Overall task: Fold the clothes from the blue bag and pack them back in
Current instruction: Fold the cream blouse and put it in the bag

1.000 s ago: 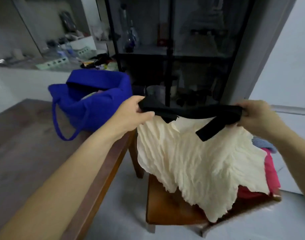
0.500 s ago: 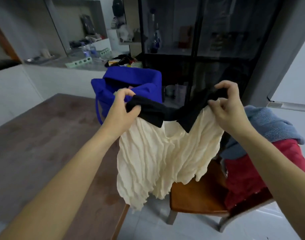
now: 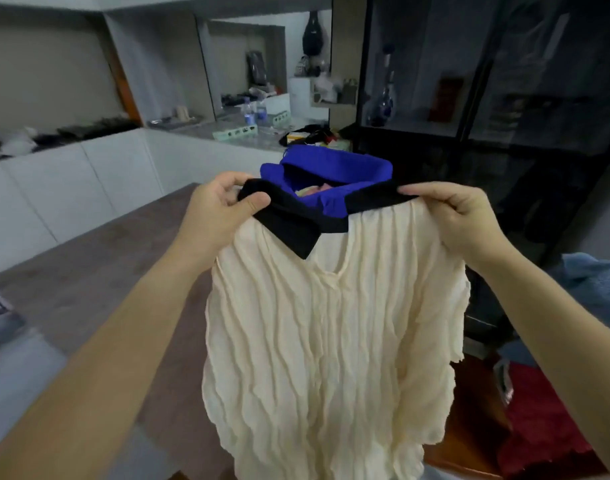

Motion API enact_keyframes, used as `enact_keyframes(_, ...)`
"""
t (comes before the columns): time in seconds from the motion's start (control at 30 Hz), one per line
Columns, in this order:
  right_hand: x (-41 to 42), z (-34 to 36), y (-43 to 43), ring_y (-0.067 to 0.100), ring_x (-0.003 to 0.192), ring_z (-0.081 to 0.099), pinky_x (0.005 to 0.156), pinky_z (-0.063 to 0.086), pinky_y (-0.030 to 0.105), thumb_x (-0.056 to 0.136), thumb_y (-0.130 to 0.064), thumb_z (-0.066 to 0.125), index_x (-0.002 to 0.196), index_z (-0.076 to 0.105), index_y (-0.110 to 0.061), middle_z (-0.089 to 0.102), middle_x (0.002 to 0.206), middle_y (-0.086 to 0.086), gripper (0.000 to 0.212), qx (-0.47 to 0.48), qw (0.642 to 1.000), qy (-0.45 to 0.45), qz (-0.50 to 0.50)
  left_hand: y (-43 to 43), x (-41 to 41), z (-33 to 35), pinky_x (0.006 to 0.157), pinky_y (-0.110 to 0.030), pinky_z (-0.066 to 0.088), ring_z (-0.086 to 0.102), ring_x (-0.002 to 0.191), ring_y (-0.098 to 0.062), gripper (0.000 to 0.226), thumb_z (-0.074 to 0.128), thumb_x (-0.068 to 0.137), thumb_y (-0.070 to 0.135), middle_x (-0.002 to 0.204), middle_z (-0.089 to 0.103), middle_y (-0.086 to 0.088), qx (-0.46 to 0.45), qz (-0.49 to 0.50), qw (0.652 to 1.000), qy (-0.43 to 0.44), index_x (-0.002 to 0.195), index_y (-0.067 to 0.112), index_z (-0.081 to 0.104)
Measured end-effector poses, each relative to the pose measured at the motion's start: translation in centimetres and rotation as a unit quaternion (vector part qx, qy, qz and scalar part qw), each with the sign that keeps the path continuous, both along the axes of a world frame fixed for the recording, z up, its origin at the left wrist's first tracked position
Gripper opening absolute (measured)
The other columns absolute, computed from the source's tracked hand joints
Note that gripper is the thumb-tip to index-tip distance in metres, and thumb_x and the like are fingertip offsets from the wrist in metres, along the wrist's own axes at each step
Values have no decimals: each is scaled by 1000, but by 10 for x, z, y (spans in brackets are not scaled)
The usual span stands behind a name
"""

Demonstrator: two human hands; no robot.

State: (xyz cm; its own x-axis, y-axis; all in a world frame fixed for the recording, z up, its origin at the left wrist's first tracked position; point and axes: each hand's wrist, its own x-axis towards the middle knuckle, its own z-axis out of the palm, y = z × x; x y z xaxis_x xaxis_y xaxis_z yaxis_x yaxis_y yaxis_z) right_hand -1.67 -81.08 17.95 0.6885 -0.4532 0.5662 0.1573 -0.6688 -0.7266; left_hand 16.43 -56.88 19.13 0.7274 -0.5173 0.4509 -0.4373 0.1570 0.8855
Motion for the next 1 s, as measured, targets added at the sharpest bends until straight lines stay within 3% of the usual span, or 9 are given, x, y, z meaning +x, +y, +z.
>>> enact_keyframes(0.1, 16, 6, 9, -10, 95, 56, 89, 41, 5, 91, 9, 44, 92, 70, -30, 63, 99, -10, 47, -38, 999, 24, 24, 14, 8, -3, 64, -35, 47, 59, 63, -24, 30, 69, 84, 22, 69, 65, 0, 56, 137, 978, -149, 91, 33, 42)
enact_keyframes(0.2, 38, 3, 9, 5, 113, 54, 107, 39, 34, 90, 7, 45, 80, 70, -48, 63, 94, -30, 61, -72, 996, 42, 22, 27, 18, -7, 53, -23, 30, 33, 51, -9, 32, 67, 85, 23, 58, 40, 8, 72, 120, 967, -214, 77, 32, 37)
enact_keyframes(0.3, 63, -2, 14, 26, 125, 48, 110, 33, 48, 87, 10, 43, 81, 68, -49, 60, 90, -41, 64, -90, 995, 28, 31, 39, 29, -9, 58, -23, 34, 38, 55, -9, 18, 69, 77, 31, 55, 43, 3, 50, 52, 981, -180, 71, 36, 53)
enact_keyframes(0.47, 114, -4, 18, 20, 111, 56, 101, 43, 41, 87, 10, 42, 88, 65, -44, 66, 104, 0, 59, -95, 994, 27, 56, 60, 54, -15, 91, -29, 46, 62, 96, -13, 22, 74, 76, 25, 92, 71, 7, 89, 60, 981, -161, 90, 41, 70)
enact_keyframes(0.57, 153, -6, 13, 17, 105, 57, 96, 45, 30, 89, 7, 43, 91, 67, -41, 63, 107, 0, 53, -106, 988, 60, 91, 73, 84, -26, 111, -32, 31, 44, 129, -13, 59, 77, 71, 41, 131, 55, 6, 215, 97, 956, -172, 124, 42, 50)
enact_keyframes(0.63, 185, -14, 8, 19, 100, 57, 91, 45, 28, 89, 2, 49, 101, 68, -34, 58, 104, -1, 42, -135, 977, 101, 128, 78, 103, -35, 107, -18, 25, 37, 130, -7, 78, 77, 70, 47, 135, 44, 10, 292, 98, 937, -166, 136, 44, 35)
enact_keyframes(0.77, 256, -39, 3, 20, 89, 53, 85, 44, 35, 86, -11, 57, 125, 58, -35, 51, 108, -1, 46, -284, 916, 235, 157, 81, 149, -62, 93, -8, 17, 27, 125, 1, 87, 73, 78, 39, 138, 30, 12, 421, 124, 884, -163, 146, 41, 19)
enact_keyframes(0.87, 315, -68, 4, 20, 81, 52, 86, 29, 28, 88, -12, 47, 136, 46, -40, 48, 121, -5, 54, -452, 842, 248, 159, 85, 192, -93, 101, -18, 22, 17, 141, -7, 93, 69, 82, 40, 156, 9, 12, 508, 128, 835, -169, 149, 37, 6)
enact_keyframes(1.0, 386, -106, 19, 20, 71, 42, 89, 32, 32, 86, -4, 40, 132, 45, -34, 46, 128, -2, 56, -572, 759, 266, 163, 84, 241, -139, 103, -32, 36, 21, 141, -14, 97, 66, 84, 41, 158, -6, 13, 623, 141, 753, -159, 150, 31, -5)
